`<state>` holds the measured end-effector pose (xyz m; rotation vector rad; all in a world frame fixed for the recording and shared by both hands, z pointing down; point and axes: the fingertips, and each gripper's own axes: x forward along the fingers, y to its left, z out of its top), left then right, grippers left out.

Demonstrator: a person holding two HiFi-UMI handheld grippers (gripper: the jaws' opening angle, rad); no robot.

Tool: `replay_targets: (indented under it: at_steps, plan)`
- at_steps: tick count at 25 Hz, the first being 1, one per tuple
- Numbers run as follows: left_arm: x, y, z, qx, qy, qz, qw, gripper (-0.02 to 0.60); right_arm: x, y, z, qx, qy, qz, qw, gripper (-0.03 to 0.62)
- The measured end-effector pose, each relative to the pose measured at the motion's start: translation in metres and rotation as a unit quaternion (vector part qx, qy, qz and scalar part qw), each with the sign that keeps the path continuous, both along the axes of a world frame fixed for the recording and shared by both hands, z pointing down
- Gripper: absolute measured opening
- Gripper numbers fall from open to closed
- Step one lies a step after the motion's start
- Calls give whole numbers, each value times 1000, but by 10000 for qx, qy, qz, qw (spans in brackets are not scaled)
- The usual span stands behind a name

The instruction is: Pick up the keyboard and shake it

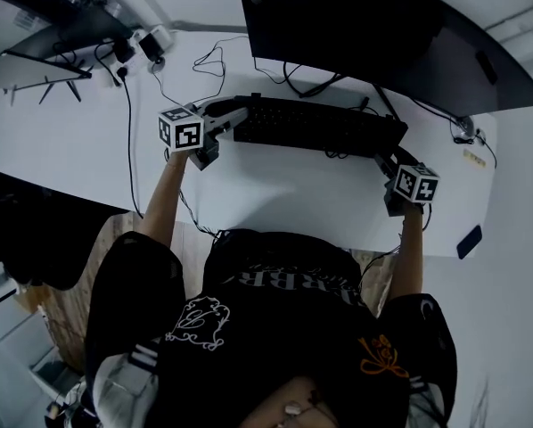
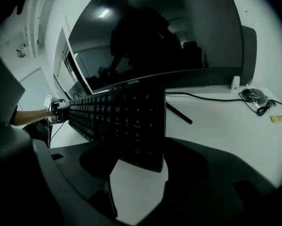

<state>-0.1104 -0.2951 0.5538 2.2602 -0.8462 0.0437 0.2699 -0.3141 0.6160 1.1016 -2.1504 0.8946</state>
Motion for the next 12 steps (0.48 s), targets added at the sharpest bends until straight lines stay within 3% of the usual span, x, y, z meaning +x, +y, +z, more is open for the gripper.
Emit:
replay_targets:
  at_steps: [6,10,12]
  plan:
    - [-1,-13,37,-604,-85,-19,9981,156,0,4,20,-423,226,266,9985,299]
    - [-14,-26,62,-893,-681,-420,9928,165,-5,-4,22,-462,193,387,9980,295]
    - [-16,-30,70,-1026,-698,-525,9909,166,-7,-7,25,-505,157,447,9976,296]
